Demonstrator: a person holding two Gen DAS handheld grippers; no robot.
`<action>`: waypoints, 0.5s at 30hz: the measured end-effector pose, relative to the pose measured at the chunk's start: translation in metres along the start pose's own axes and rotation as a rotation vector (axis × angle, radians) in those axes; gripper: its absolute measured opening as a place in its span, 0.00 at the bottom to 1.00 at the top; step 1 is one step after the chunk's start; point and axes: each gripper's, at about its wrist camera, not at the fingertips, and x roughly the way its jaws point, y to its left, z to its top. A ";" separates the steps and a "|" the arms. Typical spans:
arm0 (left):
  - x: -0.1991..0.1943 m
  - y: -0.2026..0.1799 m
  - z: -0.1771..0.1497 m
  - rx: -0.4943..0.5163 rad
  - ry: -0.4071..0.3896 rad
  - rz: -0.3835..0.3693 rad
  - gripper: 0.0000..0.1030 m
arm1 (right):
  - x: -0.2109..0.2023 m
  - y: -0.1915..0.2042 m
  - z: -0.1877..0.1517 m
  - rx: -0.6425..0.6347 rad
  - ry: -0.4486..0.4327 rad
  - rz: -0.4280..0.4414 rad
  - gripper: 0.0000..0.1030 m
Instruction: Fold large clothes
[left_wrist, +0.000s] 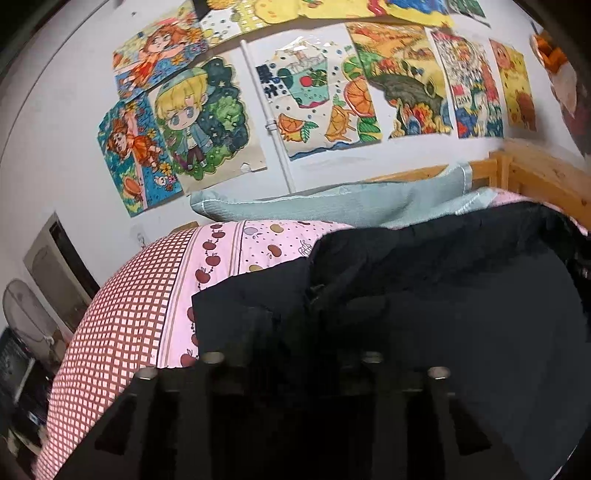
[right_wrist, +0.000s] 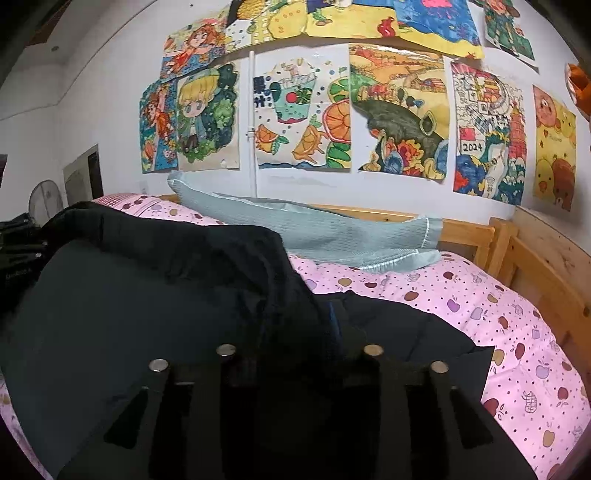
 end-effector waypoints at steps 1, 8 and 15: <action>-0.003 0.002 0.001 -0.019 -0.013 0.011 0.72 | -0.002 0.002 0.000 -0.013 -0.001 -0.003 0.44; -0.026 0.011 -0.002 -0.064 -0.106 -0.011 0.87 | -0.035 0.001 0.008 -0.023 -0.050 -0.058 0.77; -0.057 0.017 -0.030 -0.119 -0.207 -0.144 0.92 | -0.078 -0.016 -0.004 0.025 -0.073 -0.035 0.86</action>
